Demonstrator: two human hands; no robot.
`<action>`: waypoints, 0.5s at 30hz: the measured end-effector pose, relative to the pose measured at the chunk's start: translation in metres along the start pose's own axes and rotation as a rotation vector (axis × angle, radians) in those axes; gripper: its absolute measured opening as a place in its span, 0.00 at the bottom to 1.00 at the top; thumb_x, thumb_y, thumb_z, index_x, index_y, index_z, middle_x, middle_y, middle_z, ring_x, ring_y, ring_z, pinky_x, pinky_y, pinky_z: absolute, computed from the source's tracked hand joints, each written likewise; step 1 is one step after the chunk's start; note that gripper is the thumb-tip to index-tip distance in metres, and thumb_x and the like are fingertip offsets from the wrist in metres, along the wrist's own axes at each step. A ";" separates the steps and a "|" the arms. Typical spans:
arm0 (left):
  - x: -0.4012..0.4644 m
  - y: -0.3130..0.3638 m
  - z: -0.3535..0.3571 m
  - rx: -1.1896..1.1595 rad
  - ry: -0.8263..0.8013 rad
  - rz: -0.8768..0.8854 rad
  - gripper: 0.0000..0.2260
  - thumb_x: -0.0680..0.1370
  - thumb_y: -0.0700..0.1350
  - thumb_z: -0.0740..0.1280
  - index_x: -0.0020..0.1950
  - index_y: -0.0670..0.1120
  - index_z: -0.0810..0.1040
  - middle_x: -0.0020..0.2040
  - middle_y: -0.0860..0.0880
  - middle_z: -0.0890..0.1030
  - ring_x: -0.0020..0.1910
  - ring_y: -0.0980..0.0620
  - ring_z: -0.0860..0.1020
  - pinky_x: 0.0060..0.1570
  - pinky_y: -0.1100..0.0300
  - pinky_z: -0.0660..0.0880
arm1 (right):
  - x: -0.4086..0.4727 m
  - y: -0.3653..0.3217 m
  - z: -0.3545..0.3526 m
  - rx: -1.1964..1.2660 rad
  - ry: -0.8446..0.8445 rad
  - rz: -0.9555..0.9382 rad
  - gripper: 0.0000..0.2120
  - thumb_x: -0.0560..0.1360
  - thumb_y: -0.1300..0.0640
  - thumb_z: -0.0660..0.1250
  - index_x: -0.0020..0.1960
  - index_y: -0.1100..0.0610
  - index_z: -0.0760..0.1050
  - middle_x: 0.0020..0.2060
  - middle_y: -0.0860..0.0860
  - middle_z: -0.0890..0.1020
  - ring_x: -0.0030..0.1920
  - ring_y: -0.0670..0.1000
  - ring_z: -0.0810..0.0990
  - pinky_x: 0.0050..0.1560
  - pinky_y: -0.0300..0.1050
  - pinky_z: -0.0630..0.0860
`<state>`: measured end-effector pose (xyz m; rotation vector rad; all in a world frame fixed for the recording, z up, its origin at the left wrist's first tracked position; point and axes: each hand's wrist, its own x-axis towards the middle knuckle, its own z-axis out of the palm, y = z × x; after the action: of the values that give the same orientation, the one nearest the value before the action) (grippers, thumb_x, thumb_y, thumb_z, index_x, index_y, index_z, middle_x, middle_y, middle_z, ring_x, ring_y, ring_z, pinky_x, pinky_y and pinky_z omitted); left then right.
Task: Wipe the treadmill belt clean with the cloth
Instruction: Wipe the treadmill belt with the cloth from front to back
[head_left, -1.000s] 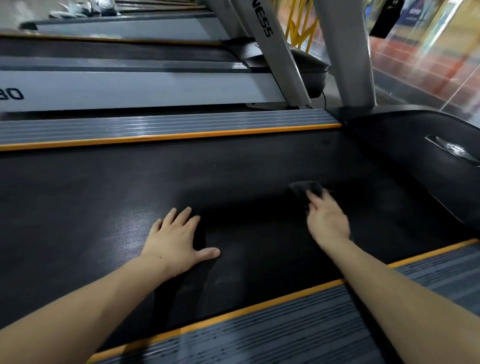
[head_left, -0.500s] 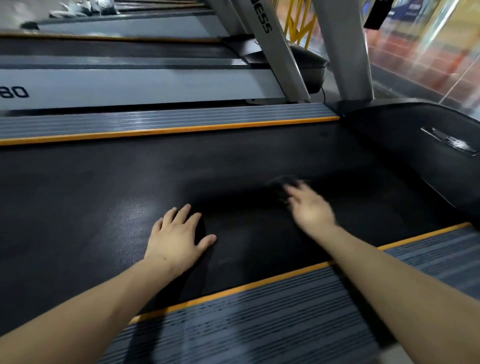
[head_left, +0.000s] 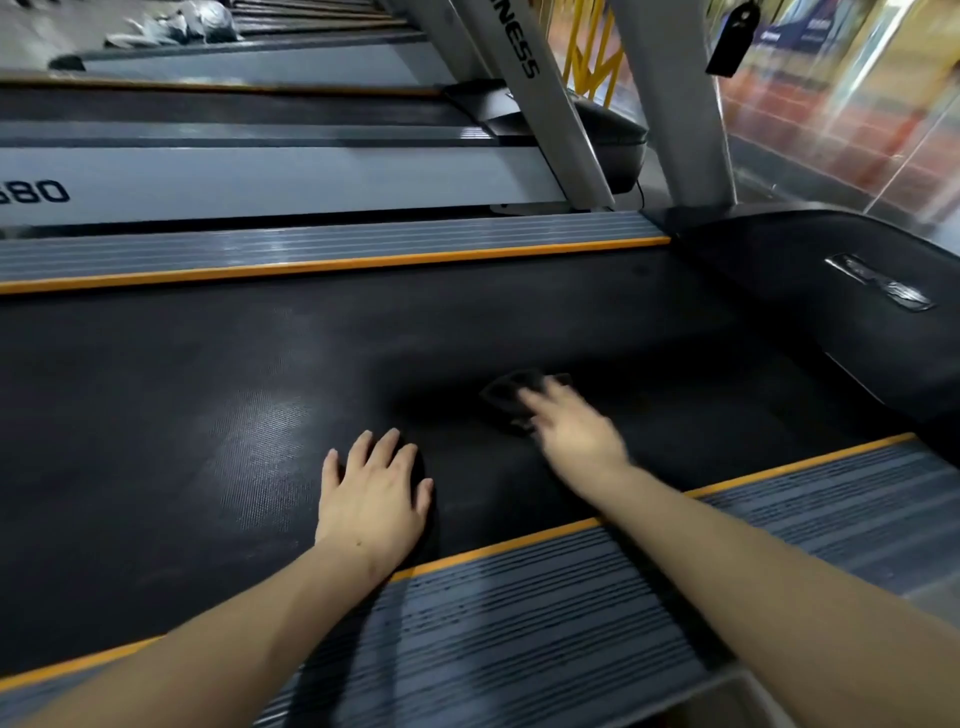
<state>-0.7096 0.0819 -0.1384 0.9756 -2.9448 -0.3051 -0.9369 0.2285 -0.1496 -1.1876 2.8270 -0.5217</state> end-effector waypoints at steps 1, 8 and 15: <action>-0.003 -0.001 0.002 -0.015 -0.003 -0.001 0.24 0.83 0.60 0.53 0.79 0.55 0.63 0.82 0.54 0.58 0.81 0.48 0.51 0.79 0.42 0.48 | 0.001 0.022 -0.010 -0.018 0.028 0.108 0.21 0.82 0.53 0.58 0.75 0.44 0.66 0.78 0.50 0.60 0.77 0.52 0.60 0.73 0.43 0.59; -0.010 0.000 0.002 -0.047 0.041 -0.015 0.22 0.83 0.57 0.54 0.76 0.54 0.69 0.80 0.56 0.64 0.81 0.51 0.54 0.78 0.39 0.48 | -0.011 -0.027 0.004 -0.002 0.044 0.190 0.23 0.81 0.58 0.60 0.76 0.52 0.65 0.77 0.59 0.61 0.74 0.59 0.63 0.71 0.49 0.62; -0.012 -0.001 -0.004 -0.059 0.004 -0.051 0.22 0.83 0.56 0.54 0.76 0.53 0.68 0.81 0.55 0.62 0.81 0.53 0.55 0.78 0.39 0.50 | -0.033 -0.063 0.012 0.113 -0.072 -0.159 0.23 0.80 0.55 0.63 0.75 0.44 0.67 0.78 0.50 0.61 0.77 0.53 0.60 0.73 0.49 0.63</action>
<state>-0.6988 0.0875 -0.1339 1.0443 -2.8928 -0.3878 -0.8689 0.2068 -0.1445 -1.3866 2.6199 -0.6232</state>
